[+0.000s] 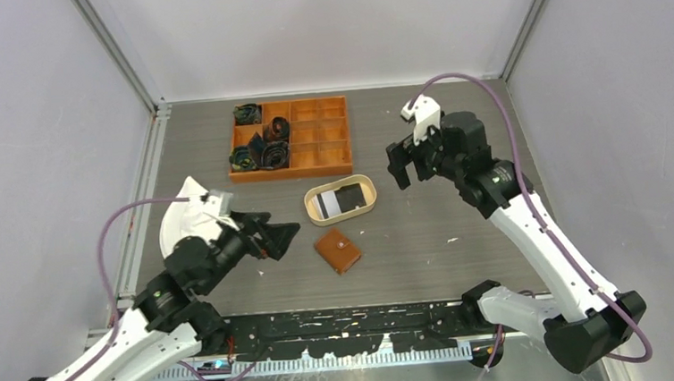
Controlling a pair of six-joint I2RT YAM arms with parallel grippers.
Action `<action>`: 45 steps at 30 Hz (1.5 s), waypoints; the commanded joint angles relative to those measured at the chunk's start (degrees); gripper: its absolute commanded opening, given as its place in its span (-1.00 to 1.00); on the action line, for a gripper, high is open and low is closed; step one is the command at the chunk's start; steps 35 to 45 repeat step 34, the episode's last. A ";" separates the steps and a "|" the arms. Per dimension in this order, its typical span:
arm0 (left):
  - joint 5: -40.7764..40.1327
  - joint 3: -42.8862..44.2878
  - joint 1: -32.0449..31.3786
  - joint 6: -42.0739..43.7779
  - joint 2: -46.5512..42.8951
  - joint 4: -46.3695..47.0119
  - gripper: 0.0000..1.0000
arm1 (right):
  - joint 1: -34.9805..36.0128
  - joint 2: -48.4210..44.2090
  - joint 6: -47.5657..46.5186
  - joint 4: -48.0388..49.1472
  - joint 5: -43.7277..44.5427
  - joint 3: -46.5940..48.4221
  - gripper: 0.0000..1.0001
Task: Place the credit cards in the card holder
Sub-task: Reset both arms
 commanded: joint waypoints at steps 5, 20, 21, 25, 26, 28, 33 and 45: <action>-1.09 18.70 -0.06 6.89 -3.59 -24.37 0.98 | -0.52 -1.73 8.28 -9.97 -1.16 19.91 0.99; 3.35 29.44 -0.01 7.62 -0.77 -29.45 0.99 | -1.11 -5.05 17.43 -14.07 8.18 27.05 0.99; 3.24 29.19 -0.01 7.67 -1.25 -29.16 0.99 | -1.52 -4.99 17.09 -14.07 7.66 26.78 0.99; 3.31 28.82 -0.01 8.87 -2.01 -28.84 0.99 | -2.91 -4.34 16.41 -14.26 2.56 26.32 0.99; 3.93 28.66 -0.02 8.94 -2.06 -28.76 0.99 | -3.16 -4.24 16.43 -14.27 1.52 26.08 0.99; 4.90 28.31 -0.02 8.91 -2.08 -28.58 0.99 | -3.60 -3.95 16.24 -14.44 -0.16 25.64 0.99; 5.86 27.42 -0.01 8.71 -2.90 -28.35 0.99 | -4.34 -3.57 15.64 -14.44 -0.25 25.02 0.99; 5.85 27.05 -0.01 8.80 -3.10 -28.07 0.99 | -4.43 -3.54 15.56 -14.65 -0.44 25.17 0.99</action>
